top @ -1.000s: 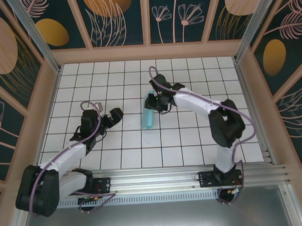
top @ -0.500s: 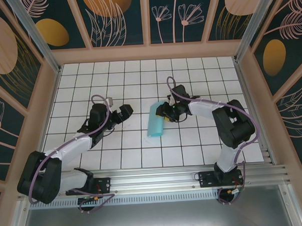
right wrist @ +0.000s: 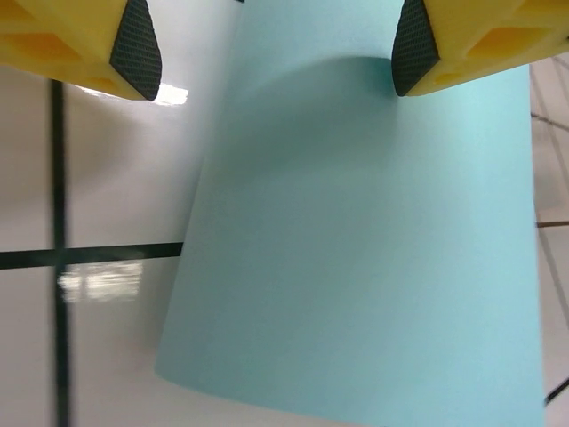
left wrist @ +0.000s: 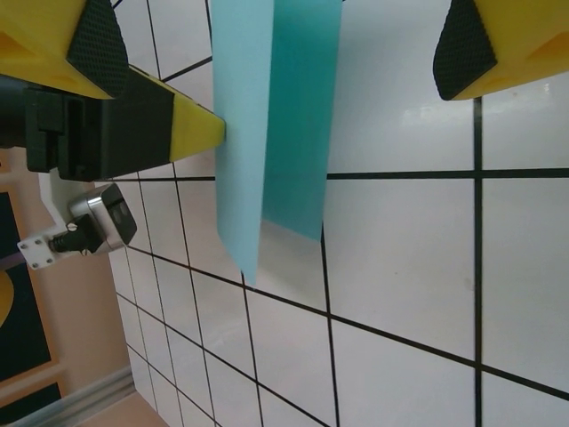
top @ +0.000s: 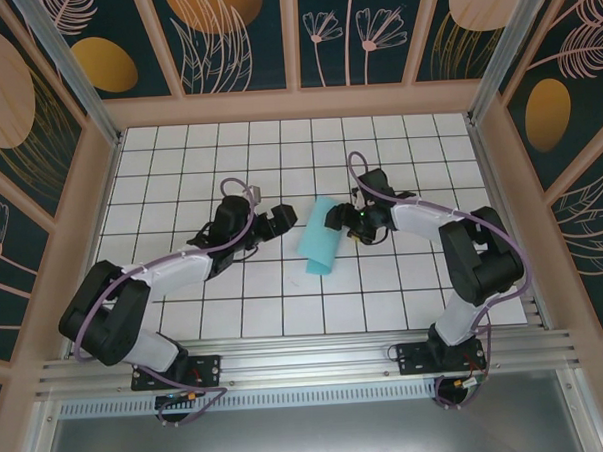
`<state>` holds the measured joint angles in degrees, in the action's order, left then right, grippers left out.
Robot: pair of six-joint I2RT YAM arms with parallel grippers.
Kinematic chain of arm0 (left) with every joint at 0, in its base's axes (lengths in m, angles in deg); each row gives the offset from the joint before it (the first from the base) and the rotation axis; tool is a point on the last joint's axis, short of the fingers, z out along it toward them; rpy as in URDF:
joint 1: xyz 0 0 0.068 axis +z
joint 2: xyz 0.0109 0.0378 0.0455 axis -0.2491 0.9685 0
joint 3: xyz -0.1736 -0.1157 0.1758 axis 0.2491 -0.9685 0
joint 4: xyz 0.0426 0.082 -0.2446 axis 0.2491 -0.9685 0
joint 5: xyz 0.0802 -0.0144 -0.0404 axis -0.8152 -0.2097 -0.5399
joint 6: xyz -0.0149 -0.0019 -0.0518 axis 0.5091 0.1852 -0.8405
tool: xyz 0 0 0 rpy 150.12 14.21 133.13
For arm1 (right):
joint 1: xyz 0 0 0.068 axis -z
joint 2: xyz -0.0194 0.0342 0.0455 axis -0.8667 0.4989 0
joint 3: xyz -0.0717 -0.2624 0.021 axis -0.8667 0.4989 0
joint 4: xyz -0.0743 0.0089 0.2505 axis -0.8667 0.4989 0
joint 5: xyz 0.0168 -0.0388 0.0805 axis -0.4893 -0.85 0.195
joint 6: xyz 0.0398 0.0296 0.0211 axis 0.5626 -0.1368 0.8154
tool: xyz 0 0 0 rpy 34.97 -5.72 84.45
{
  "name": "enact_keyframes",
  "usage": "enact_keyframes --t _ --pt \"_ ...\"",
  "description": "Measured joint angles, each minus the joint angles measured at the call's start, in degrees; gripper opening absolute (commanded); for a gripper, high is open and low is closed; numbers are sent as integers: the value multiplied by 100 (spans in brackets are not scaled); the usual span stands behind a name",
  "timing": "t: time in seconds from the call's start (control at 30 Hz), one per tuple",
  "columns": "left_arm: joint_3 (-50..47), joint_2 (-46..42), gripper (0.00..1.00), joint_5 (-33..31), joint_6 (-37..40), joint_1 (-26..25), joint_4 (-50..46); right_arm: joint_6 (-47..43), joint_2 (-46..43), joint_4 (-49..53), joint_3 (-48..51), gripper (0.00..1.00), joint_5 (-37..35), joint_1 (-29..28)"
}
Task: Fold a paper plane with a square sheet of paper (pick it up from the middle)
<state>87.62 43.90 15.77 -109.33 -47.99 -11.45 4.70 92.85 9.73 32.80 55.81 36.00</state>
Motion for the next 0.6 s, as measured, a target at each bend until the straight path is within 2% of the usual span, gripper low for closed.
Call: enact_keyframes --t 0.3,0.6 --pt "260 376 78 -20 -74 -125 79 -125 4 315 0 70 -369 11" --pt "304 470 75 -20 -107 -129 186 -343 177 304 -4 72 -308 15"
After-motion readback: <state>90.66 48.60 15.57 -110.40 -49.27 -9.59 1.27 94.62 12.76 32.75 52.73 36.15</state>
